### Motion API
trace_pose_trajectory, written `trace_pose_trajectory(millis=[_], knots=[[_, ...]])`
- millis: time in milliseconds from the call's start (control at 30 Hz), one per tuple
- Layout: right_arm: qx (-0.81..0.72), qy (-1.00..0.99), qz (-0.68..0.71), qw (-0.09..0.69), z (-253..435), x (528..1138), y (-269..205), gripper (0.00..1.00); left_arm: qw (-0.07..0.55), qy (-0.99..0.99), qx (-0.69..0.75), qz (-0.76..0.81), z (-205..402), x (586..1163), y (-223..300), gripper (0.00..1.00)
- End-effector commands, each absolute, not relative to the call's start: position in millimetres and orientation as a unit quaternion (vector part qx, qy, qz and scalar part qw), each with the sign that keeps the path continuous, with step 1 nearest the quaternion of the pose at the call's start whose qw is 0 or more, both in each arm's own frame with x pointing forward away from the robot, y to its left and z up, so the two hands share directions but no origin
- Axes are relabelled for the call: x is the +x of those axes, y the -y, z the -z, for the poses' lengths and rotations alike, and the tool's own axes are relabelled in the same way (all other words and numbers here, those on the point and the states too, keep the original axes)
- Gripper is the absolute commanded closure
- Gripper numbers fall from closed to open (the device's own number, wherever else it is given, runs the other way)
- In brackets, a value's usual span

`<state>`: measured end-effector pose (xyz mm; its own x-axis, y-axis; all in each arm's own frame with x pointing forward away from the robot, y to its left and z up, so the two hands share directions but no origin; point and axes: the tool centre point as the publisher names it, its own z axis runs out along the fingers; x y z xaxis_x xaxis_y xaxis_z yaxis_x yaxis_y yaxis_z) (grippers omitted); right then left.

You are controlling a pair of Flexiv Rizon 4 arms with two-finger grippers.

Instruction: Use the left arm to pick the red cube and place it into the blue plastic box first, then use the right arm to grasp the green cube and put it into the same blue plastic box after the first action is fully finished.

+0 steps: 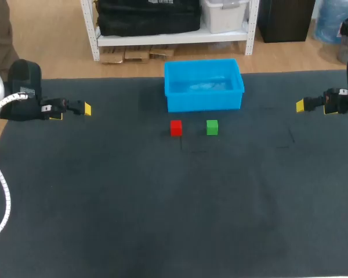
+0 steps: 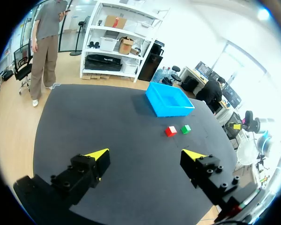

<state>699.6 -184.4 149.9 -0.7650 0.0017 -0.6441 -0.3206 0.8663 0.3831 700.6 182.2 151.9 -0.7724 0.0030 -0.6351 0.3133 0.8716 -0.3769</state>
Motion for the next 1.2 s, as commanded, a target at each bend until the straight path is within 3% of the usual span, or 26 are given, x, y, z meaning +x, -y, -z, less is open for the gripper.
trace_pose_trajectory(millis=[33, 1200], knots=[[-0.088, -0.908, -0.243, 0.331, -150, 700, 184, 0.0, 0.328, -0.909, 0.088, 0.24, -151, 701, -183, 0.0], [-0.088, -0.908, -0.243, 0.331, -150, 700, 184, 0.0, 0.32, -0.913, 0.092, 0.234, -166, 729, -154, 0.0]])
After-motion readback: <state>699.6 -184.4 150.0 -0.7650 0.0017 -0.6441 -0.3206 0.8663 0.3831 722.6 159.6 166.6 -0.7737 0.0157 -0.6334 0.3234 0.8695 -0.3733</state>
